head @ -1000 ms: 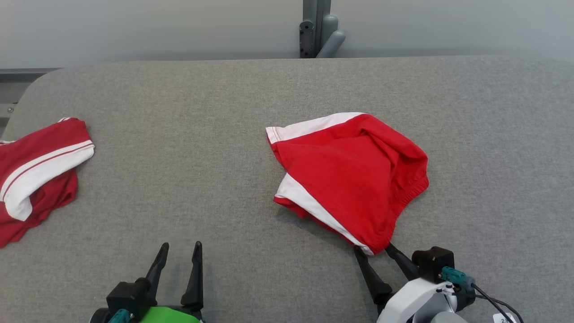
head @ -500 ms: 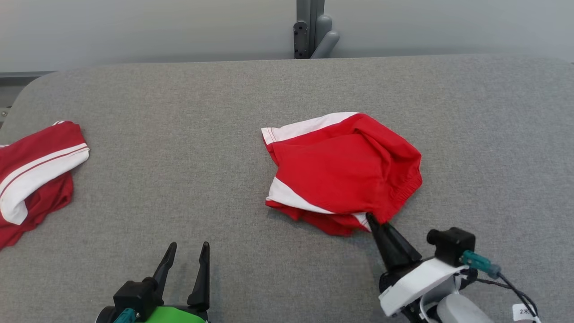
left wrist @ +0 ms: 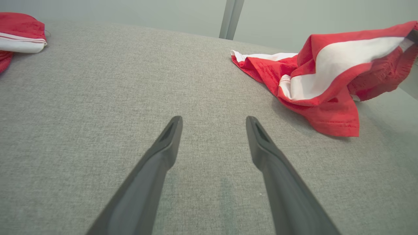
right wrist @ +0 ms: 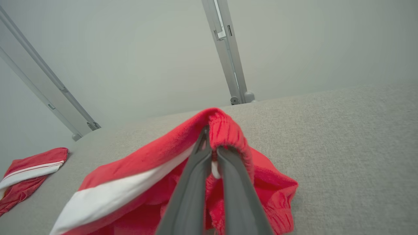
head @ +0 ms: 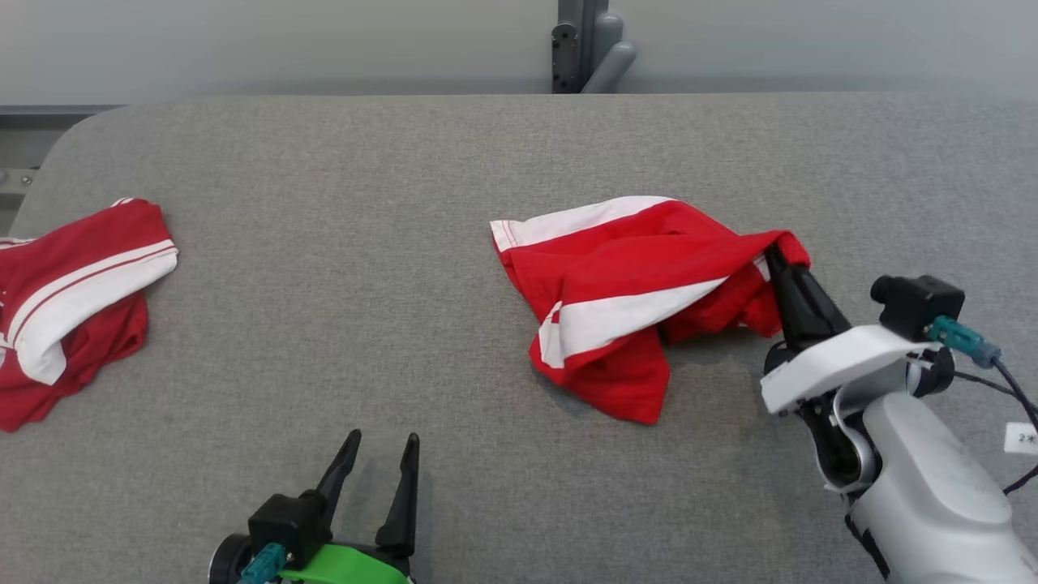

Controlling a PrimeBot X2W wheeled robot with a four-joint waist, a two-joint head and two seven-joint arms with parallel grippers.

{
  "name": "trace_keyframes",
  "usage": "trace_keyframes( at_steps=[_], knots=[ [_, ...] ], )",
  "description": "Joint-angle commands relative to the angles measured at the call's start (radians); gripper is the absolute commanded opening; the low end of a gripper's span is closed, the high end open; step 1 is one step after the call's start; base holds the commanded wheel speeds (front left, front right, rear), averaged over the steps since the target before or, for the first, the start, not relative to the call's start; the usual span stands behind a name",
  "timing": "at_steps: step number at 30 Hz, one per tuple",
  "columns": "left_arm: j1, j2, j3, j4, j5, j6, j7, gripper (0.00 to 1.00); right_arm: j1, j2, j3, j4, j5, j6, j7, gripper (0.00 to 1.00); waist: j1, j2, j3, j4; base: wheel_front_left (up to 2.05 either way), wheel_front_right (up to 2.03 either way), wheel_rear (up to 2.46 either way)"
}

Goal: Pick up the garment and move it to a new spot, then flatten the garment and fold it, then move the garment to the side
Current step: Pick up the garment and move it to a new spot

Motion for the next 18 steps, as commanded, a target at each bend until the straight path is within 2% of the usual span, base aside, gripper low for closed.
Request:
trace_keyframes(
  at_steps=[1,2,9,10,11,12,16,18],
  knots=[
    [-0.024,0.002,-0.022,0.005,-0.008,0.001,0.001,1.00,-0.058,-0.011,-0.015,0.055,-0.026,0.000,-0.003,0.00,0.0000,0.0000,0.024,0.040,0.00,0.00,0.00],
    [-0.024,0.002,-0.022,0.005,-0.008,0.001,0.001,1.00,-0.058,-0.011,-0.015,0.055,-0.026,0.000,-0.003,0.00,0.0000,0.0000,0.024,0.040,0.00,0.00,0.00],
    [-0.067,0.002,-0.087,0.010,-0.020,0.000,0.001,1.00,-0.237,-0.046,-0.115,0.314,-0.142,0.000,-0.003,0.01,0.0000,0.0000,0.088,0.128,0.00,0.00,0.00],
    [-0.071,0.002,-0.095,0.010,-0.023,0.000,0.001,1.00,-0.256,-0.050,-0.124,0.357,-0.164,0.000,-0.003,0.16,0.0000,0.0000,0.096,0.138,0.00,0.00,0.00],
    [-0.075,0.002,-0.100,0.010,-0.025,0.000,0.001,1.00,-0.271,-0.053,-0.133,0.403,-0.179,0.000,-0.003,0.47,0.0000,0.0000,0.103,0.147,0.00,0.00,0.00],
    [-0.079,0.002,-0.106,0.009,-0.028,0.000,0.001,1.00,-0.287,-0.056,-0.142,0.444,-0.198,0.000,-0.003,1.00,0.0000,0.0000,0.108,0.154,0.00,0.00,0.00],
    [-0.080,0.002,-0.108,0.007,-0.034,0.000,0.001,1.00,-0.331,-0.061,-0.187,0.608,-0.255,0.000,-0.003,1.00,0.0000,0.0000,0.117,0.160,0.00,0.00,0.00],
    [-0.080,0.002,-0.103,0.008,-0.034,0.000,0.001,1.00,-0.350,-0.070,-0.221,0.637,-0.279,-0.001,-0.003,1.00,0.0000,0.0000,0.115,0.149,0.00,0.00,0.00]
  ],
)
